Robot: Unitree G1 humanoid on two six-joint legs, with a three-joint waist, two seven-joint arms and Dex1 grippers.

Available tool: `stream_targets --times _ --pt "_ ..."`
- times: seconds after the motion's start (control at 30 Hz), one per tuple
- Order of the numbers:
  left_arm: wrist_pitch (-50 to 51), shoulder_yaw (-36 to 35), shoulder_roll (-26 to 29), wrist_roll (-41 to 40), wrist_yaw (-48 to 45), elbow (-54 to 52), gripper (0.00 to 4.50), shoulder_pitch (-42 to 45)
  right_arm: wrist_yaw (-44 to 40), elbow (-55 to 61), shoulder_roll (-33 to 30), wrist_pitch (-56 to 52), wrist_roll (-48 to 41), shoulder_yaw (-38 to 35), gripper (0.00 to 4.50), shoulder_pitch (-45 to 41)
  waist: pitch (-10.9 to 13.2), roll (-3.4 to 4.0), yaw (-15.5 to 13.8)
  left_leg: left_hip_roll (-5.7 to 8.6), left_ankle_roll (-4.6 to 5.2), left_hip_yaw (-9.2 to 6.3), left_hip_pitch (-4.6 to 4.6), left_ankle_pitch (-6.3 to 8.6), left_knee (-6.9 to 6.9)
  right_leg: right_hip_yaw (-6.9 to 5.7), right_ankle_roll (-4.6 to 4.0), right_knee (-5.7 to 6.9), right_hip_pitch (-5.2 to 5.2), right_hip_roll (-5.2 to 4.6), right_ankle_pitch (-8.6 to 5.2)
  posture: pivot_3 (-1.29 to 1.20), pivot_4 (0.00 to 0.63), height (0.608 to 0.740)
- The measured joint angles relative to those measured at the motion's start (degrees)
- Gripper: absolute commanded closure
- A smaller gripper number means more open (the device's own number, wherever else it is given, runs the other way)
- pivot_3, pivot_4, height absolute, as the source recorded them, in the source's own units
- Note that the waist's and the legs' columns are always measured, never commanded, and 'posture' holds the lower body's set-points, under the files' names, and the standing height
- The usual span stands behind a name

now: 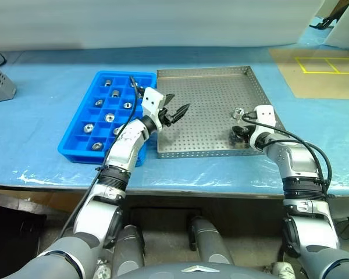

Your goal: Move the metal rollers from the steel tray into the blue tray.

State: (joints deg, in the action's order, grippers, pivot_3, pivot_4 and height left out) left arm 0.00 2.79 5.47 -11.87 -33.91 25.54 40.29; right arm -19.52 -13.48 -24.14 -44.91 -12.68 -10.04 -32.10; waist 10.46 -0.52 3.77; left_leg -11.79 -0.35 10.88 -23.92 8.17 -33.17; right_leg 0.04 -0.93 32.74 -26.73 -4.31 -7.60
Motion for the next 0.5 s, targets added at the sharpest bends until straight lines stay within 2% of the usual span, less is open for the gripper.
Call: stream_targets --times 0.13,0.3,0.5 --pt "1.68 -1.12 1.01 -1.44 0.22 -4.98 1.06 -1.7 -1.07 0.16 4.53 5.76 -0.9 0.11 2.83 -3.44 0.0 0.0 0.23 -0.08 -0.04 0.02 -0.01 0.01 0.02 0.0 -0.26 0.08 -0.2 -0.02 0.16 -0.24 0.15 0.74" --pt "6.61 -2.03 4.24 -4.07 0.07 -15.16 1.06 -7.34 -3.17 -1.82 9.65 11.84 -1.17 2.5 2.83 -11.13 0.0 0.0 -0.89 -0.13 -0.15 0.03 -0.01 0.1 0.11 -0.01 -0.46 0.09 -0.18 -0.05 0.12 -0.15 0.15 0.74" --pt "10.86 -3.41 6.97 -4.62 3.22 -24.04 1.06 -15.07 -7.33 -12.93 16.86 16.55 -0.69 7.63 2.83 -17.86 0.01 0.02 -3.72 -0.37 -0.3 0.03 -0.01 0.11 0.14 0.0 -0.58 0.18 -0.19 -0.02 0.05 -0.01 0.15 0.74"
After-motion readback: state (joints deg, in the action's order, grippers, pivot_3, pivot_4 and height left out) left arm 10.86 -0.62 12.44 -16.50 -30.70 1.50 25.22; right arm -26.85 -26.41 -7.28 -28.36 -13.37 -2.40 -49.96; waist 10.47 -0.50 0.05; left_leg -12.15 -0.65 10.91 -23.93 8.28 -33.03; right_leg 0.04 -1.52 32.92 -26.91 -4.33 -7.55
